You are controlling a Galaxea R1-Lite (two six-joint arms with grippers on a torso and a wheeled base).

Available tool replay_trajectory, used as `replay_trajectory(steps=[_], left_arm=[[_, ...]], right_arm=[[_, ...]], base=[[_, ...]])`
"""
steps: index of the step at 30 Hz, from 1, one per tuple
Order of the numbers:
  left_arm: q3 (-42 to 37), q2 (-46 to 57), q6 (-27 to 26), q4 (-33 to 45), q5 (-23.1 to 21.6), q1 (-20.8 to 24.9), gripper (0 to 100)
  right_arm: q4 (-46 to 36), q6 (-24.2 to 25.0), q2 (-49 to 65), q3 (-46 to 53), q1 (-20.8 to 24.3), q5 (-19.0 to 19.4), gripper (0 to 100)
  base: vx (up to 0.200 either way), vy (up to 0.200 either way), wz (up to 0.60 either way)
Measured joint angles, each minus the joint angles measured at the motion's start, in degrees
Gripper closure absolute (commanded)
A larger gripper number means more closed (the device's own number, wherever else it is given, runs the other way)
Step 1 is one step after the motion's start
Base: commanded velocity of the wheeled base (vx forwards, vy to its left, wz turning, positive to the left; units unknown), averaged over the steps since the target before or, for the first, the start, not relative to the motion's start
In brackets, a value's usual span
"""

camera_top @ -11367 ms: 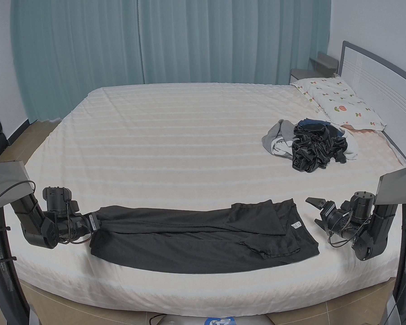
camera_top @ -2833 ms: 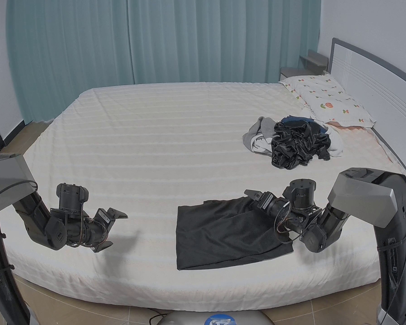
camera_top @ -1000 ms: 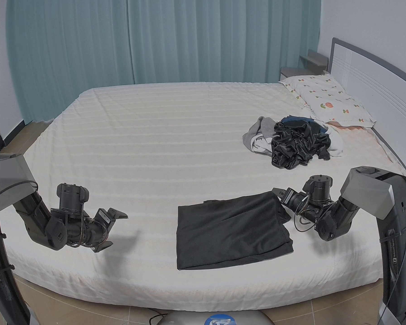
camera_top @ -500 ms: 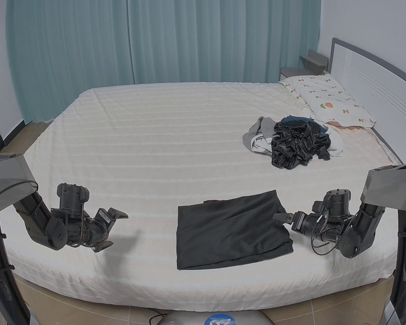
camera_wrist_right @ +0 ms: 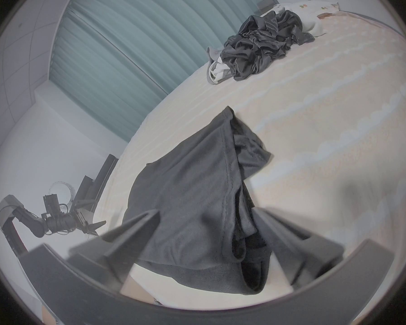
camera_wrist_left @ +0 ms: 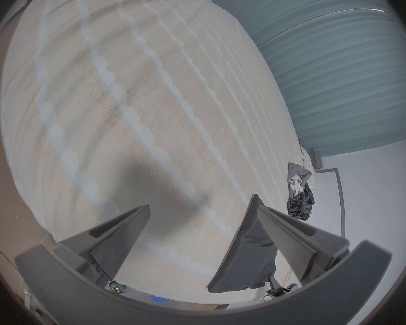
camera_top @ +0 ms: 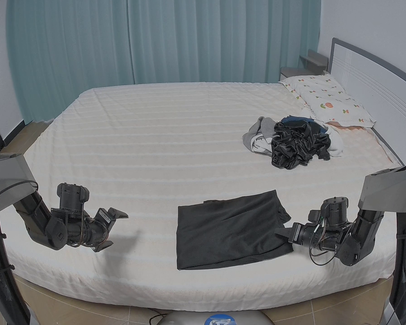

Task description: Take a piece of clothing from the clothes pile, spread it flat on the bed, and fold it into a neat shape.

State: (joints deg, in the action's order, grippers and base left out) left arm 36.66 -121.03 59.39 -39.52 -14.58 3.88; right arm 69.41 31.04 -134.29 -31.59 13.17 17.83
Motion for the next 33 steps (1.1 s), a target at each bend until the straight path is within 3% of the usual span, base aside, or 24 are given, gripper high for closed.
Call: replay_trajectory(steps=[21,22,33], left_arm=[[-0.17,0.0,0.0,0.0,0.0,0.0,0],[-0.17,0.0,0.0,0.0,0.0,0.0,0],[-0.17,0.0,0.05,0.04,0.0,0.0,0]], right_arm=[[1.96,-0.41,3.21,8.63,-2.65,0.41,100],[1.96,-0.44,3.23,8.9,-2.72,0.41,0],[3.15,-2.02,3.12,8.17,-3.78,0.3,0]], base=[[0.0,0.0,0.0],[0.0,0.0,0.0],[0.0,0.0,0.0]])
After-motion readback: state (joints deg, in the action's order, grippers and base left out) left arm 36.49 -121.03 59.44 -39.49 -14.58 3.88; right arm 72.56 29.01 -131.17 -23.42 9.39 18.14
